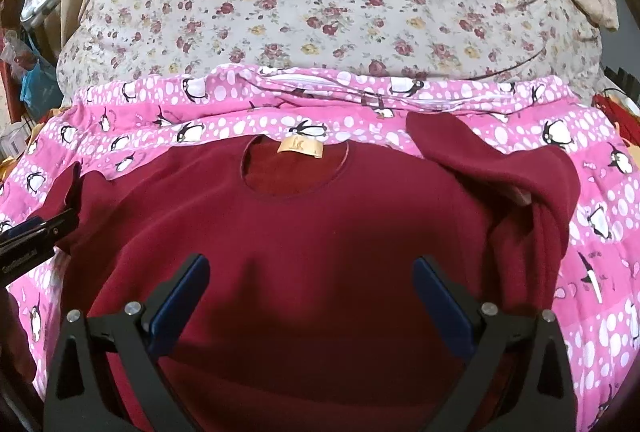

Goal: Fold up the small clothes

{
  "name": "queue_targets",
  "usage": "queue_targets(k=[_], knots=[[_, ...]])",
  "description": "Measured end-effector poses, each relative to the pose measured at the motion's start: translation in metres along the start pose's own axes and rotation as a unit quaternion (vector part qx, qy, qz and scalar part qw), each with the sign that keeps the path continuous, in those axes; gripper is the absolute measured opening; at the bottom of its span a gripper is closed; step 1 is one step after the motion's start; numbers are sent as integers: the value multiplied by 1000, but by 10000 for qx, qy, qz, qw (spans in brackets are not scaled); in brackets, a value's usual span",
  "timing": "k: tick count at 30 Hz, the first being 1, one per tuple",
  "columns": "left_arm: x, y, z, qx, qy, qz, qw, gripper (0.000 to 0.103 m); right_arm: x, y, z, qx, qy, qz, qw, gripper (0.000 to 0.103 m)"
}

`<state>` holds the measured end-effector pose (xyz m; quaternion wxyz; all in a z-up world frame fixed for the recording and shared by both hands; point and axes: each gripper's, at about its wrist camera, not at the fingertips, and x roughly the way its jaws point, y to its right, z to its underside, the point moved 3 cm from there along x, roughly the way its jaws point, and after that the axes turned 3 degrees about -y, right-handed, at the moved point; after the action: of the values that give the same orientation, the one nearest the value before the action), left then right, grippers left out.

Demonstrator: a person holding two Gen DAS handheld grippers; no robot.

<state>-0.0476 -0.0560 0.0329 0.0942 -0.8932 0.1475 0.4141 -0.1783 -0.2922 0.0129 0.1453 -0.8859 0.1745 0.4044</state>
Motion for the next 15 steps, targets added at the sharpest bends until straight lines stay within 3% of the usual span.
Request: queue_targets(k=[2, 4, 8, 15], knots=[[-4, -8, -6, 35, 56, -60, 10000, 53, 2, 0, 1, -4, -52, -41, 10000, 103], [-9, -22, -12, -1, 171, -115, 9998, 53, 3, -1, 2, -18, -95, -83, 9999, 103], [-2, -51, -13, -201, 22, -315, 9993, 51, 5, -3, 3, -40, -141, -160, 9998, 103], [19, -58, -13, -560, -256, 59, 9981, 51, 10, -5, 5, -7, -286, -344, 9990, 103]])
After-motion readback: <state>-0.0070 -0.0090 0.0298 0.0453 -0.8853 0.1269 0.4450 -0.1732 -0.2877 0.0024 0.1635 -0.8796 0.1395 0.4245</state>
